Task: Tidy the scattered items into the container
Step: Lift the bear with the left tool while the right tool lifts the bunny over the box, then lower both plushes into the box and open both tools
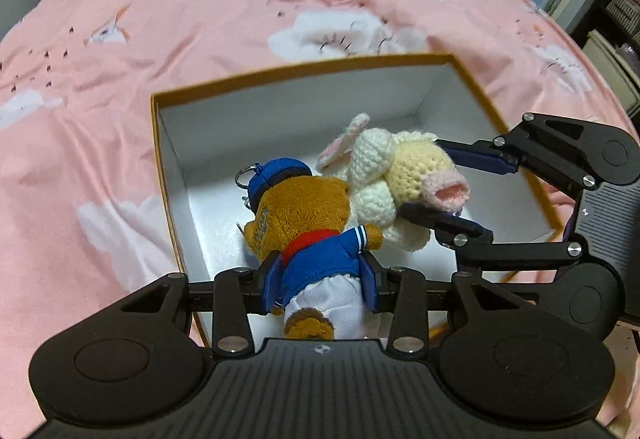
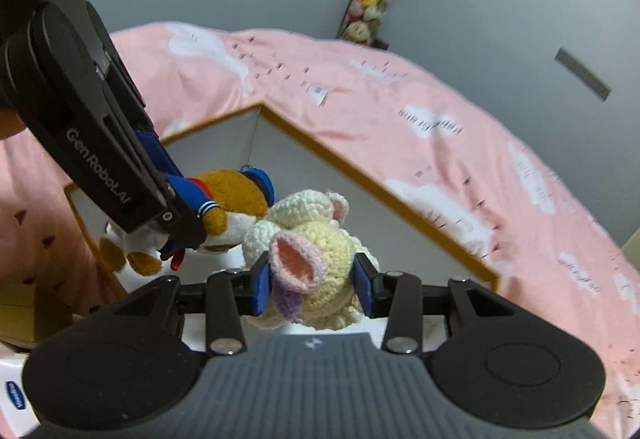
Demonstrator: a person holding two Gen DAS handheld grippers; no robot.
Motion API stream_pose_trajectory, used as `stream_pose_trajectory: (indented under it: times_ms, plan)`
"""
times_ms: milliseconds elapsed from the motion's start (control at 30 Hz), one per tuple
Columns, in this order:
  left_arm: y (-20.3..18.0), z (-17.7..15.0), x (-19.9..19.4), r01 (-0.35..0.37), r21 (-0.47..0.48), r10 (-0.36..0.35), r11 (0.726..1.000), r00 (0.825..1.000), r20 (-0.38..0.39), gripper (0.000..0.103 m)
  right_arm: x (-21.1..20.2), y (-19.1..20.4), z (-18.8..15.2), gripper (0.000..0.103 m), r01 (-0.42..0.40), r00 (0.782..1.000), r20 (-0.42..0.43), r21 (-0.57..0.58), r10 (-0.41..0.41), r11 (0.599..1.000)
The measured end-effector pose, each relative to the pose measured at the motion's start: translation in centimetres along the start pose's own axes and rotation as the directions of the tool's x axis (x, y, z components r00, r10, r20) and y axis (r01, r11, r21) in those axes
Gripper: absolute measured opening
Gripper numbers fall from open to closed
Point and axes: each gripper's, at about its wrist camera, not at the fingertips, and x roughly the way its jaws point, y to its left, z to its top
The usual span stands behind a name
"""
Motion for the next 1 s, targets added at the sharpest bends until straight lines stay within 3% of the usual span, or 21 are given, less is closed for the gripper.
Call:
stream_pose_trajectory:
  times_ms: [367, 600, 767, 867, 1000]
  plan:
    - [0.0, -0.6, 2.8, -0.070, 0.119, 0.080, 0.990, 0.994, -0.081, 0.048, 3.5, -0.2, -1.1, 0.046, -0.140, 0.984, -0.092, 0.126, 0.152, 0.982]
    - [-1.1, -0.7, 3.3, -0.078, 0.217, 0.106, 0.973, 0.987, -0.120, 0.053, 4.4, -1.4, -1.2, 0.051, -0.263, 0.937, -0.167, 0.237, 0.306, 0.935]
    - [-0.9, -0.5, 2.7, -0.064, 0.229, 0.097, 0.971, 0.986, -0.137, 0.057, 4.8, -1.5, -0.8, 0.056, -0.371, 0.873, -0.220, 0.278, 0.435, 0.886]
    - [-0.5, -0.4, 2.2, -0.076, 0.235, 0.107, 0.969, 0.986, -0.125, 0.057, 4.7, -1.6, -0.4, 0.060, -0.386, 0.864, -0.229, 0.273, 0.449, 0.881]
    - [-0.5, -0.2, 2.0, -0.052, 0.247, 0.083, 0.968, 0.990, -0.114, 0.054, 5.1, -2.6, 0.3, 0.060, -0.371, 0.871, -0.222, 0.289, 0.439, 0.883]
